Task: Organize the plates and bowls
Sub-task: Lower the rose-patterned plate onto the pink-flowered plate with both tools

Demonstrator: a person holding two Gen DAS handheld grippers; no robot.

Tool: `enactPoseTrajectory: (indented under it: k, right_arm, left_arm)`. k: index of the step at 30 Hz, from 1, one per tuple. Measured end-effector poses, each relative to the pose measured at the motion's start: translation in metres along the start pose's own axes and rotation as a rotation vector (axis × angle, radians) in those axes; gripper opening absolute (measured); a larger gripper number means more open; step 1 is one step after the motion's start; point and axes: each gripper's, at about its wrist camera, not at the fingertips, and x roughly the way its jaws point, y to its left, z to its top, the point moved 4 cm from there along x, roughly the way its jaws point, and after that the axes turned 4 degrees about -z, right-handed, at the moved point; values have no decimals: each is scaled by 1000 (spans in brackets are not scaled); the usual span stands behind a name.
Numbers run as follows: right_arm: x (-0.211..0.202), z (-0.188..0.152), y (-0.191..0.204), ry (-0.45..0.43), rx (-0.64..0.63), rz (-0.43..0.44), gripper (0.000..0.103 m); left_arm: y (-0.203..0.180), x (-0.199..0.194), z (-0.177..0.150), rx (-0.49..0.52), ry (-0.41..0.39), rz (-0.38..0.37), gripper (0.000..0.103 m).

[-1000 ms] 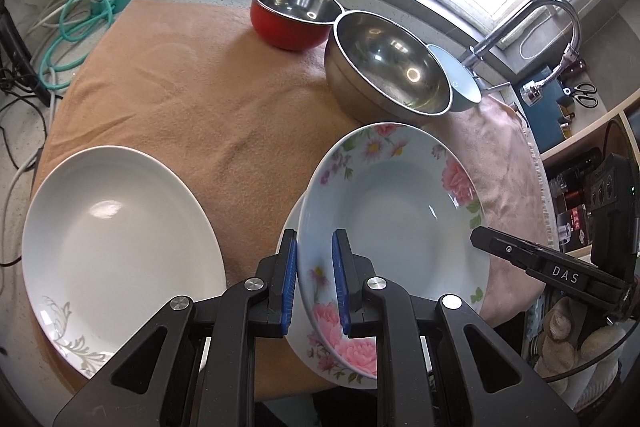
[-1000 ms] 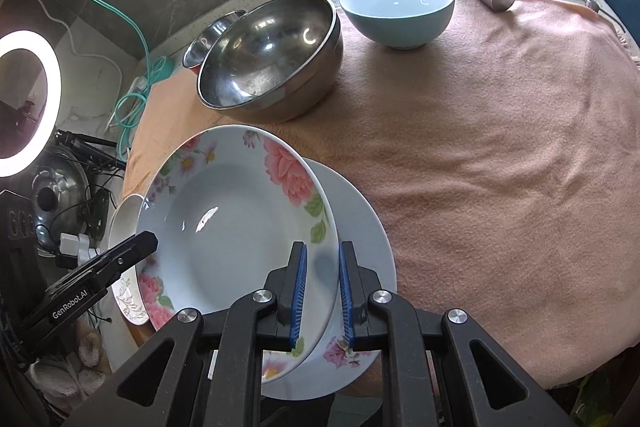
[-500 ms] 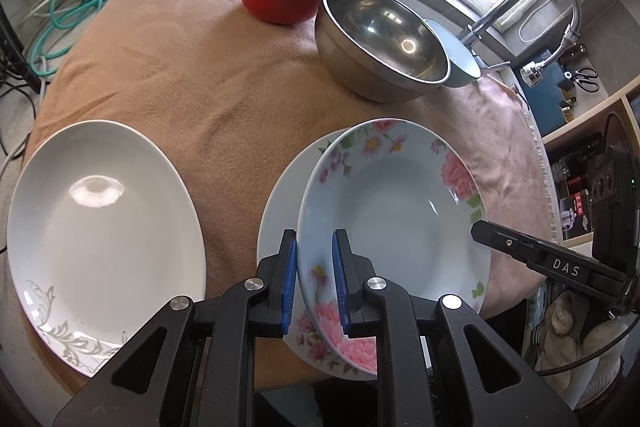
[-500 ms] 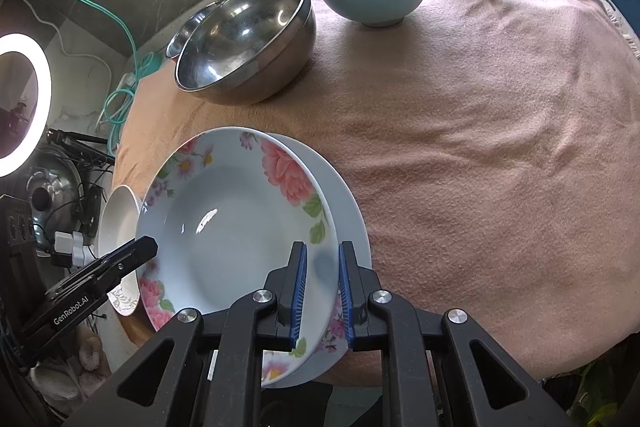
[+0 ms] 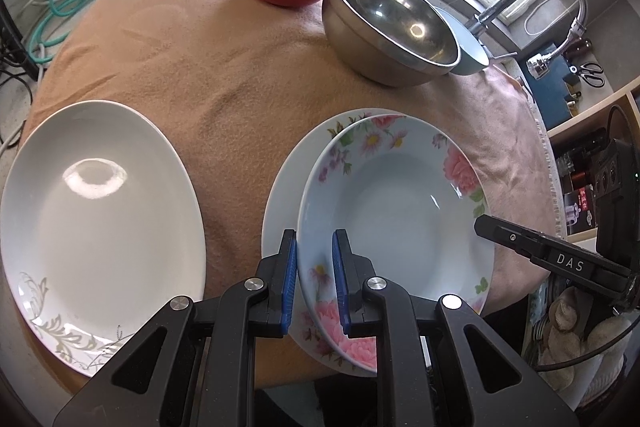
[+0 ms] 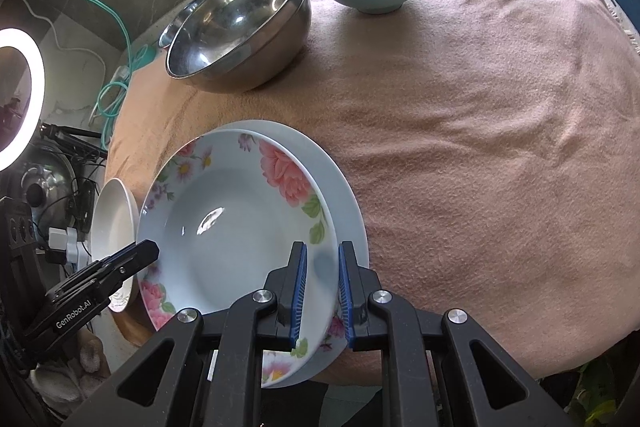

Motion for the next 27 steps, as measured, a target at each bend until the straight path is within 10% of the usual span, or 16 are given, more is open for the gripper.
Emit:
enactPoseTrajectory:
  k: [27]
  right_arm:
    - [10, 0, 5, 11, -13, -13, 17]
  left_arm:
    - [2, 4, -1, 0, 9, 10, 15]
